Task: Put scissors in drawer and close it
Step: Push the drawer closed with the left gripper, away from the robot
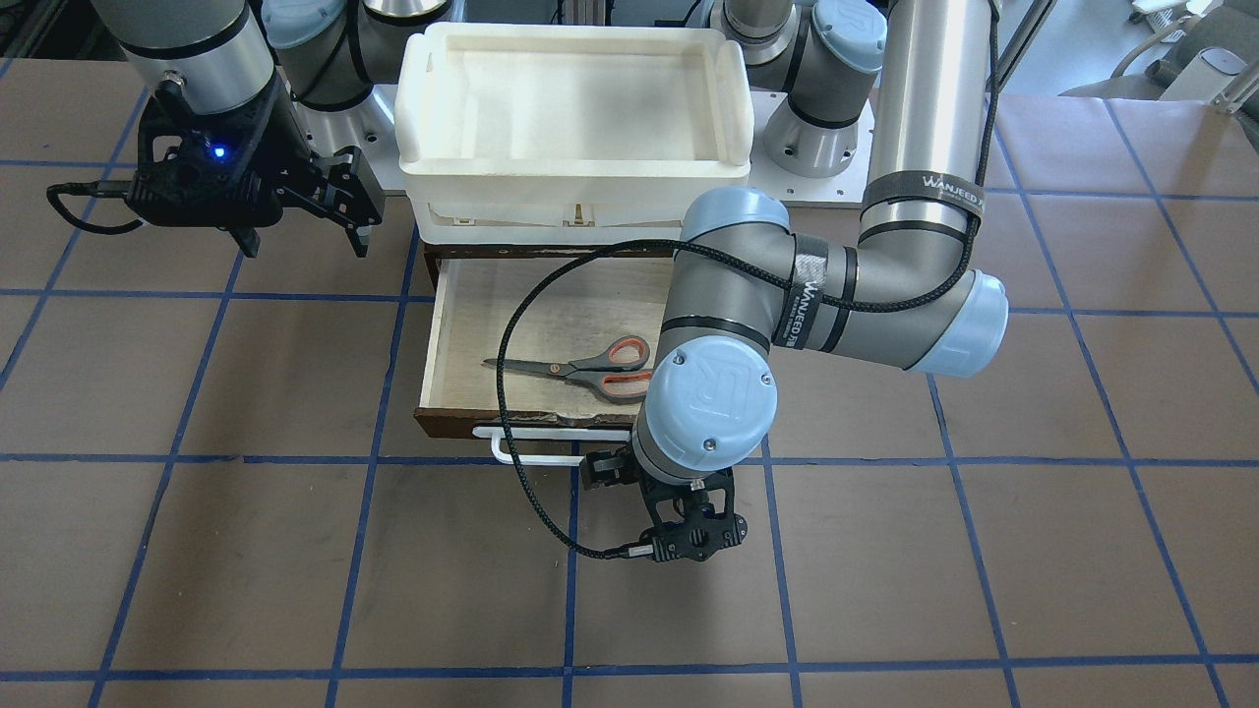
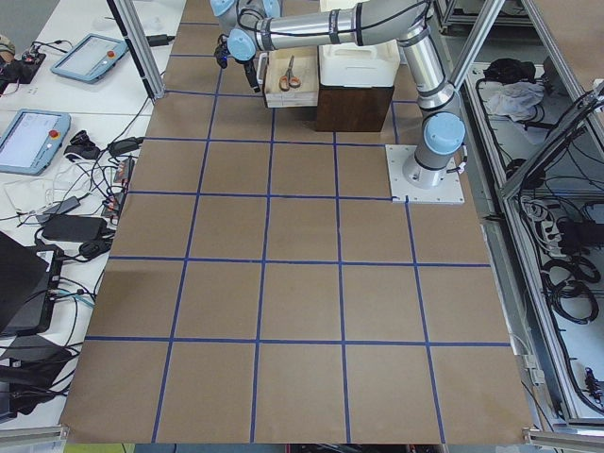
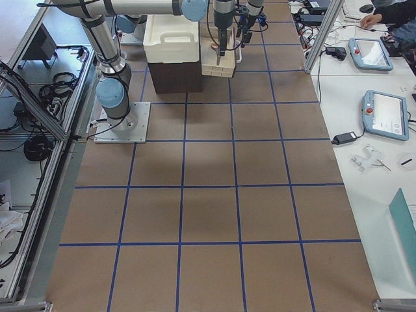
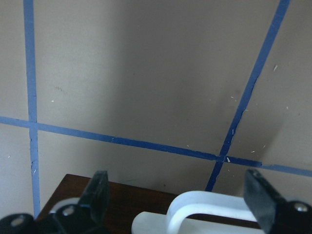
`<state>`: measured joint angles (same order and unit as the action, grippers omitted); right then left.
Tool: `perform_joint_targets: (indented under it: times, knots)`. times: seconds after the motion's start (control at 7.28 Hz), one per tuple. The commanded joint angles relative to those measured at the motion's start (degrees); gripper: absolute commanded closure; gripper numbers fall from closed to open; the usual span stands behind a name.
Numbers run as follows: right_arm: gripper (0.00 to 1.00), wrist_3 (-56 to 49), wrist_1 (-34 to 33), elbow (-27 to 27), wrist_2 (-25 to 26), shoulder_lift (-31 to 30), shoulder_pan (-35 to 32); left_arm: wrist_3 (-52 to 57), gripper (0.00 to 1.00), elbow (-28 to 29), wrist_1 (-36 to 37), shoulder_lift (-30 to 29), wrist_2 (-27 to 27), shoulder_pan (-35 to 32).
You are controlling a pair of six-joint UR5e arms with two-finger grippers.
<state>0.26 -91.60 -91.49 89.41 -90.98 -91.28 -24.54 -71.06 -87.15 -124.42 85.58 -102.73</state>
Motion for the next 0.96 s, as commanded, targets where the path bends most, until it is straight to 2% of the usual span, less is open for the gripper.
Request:
perform_joint_targets:
  times: [0.0,0.82]
  knots:
    - [0.00,-0.08,0.02,-0.09,-0.02,0.02,-0.04,0.02,0.00,-0.22,-2.92,0.84,-0.15,-0.02]
    - [0.00,-0.43,0.11,-0.09,0.42,0.02,0.14,0.02,0.00,-6.53,-5.31,6.03,-0.15,0.07]
